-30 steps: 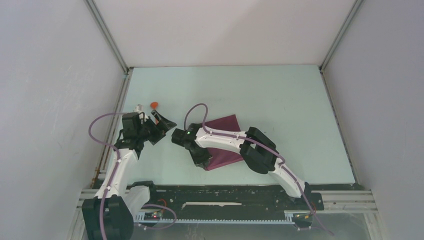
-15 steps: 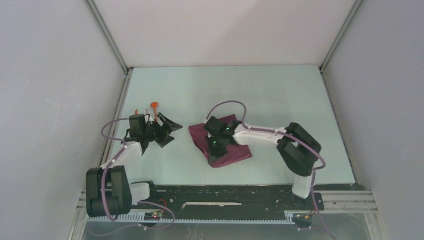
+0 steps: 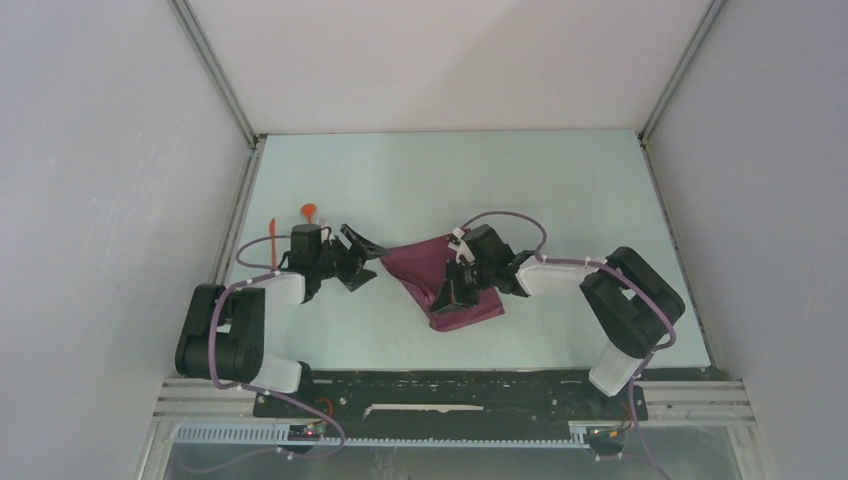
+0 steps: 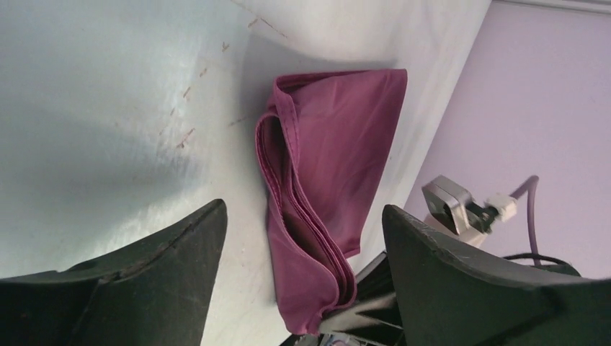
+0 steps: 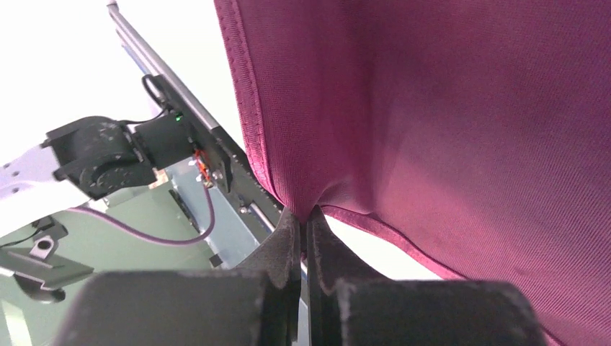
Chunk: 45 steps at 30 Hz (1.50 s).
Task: Fold the napkin into a case and place the utensils inside
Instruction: Fold the lower triangle-folded napkin at the center of the board.
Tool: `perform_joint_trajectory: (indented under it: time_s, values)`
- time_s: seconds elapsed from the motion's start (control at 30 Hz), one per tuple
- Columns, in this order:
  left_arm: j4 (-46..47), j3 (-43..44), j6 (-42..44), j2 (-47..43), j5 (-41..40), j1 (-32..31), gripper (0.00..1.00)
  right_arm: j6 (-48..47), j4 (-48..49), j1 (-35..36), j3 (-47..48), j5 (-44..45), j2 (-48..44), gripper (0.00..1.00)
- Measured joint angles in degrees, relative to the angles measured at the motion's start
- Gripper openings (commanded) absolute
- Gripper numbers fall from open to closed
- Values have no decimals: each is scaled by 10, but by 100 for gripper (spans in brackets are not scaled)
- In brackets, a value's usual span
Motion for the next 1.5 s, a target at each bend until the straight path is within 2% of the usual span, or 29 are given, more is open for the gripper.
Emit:
perform_joint_trajectory:
  time_s: [0.63,0.97,1.5]
  values:
    - [27,85,-24,71,-66,-69,33,0,78,-64,-77,-65,-38,0]
    - [-1,140,-24,92,-90,-109,24,-11,88,-85,-103,-72,-45,0]
    - [-42,267,-18,210,-96,-173,19,-52,53,-83,-116,-40,-49,0]
